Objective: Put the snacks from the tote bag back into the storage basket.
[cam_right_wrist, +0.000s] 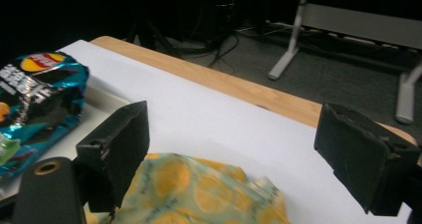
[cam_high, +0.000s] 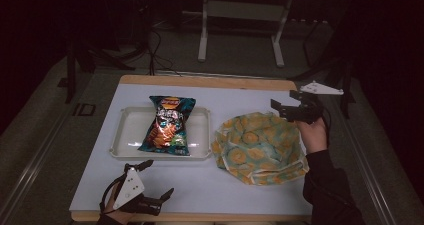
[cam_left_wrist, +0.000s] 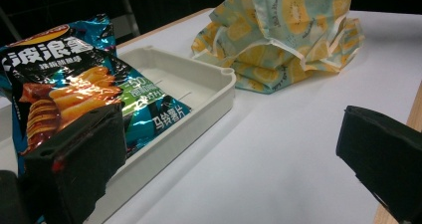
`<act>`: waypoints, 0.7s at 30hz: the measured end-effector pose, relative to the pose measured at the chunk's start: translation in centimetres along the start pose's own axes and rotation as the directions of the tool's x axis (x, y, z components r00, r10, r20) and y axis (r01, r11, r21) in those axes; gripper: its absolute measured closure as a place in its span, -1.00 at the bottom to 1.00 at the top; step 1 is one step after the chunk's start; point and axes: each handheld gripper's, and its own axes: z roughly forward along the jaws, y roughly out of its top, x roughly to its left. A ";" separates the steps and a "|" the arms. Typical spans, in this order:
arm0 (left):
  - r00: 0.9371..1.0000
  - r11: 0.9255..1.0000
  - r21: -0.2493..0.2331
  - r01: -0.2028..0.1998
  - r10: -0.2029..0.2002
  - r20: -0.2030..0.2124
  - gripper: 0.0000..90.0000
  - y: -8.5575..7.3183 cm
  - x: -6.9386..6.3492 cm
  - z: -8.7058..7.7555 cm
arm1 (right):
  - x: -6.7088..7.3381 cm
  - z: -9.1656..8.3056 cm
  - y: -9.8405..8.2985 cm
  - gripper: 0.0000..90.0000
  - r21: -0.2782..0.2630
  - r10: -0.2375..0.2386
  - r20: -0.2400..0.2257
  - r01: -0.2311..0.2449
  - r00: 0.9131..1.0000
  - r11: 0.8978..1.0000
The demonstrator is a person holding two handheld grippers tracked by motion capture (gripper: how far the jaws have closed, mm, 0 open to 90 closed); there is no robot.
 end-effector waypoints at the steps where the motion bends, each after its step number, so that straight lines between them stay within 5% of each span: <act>1: 1.000 1.000 0.001 -0.001 0.001 0.000 -1.00 0.0 0.0 0.0 | -0.2 -0.3 -0.3 -0.69 0.000 0.003 0.010 -0.003 1.000 1.000; 21: 1.000 1.000 0.004 -0.004 0.004 0.007 -1.00 0.0 0.0 0.3 | -1.4 -4.4 -7.4 -0.68 -0.010 0.019 0.096 -0.018 0.995 1.000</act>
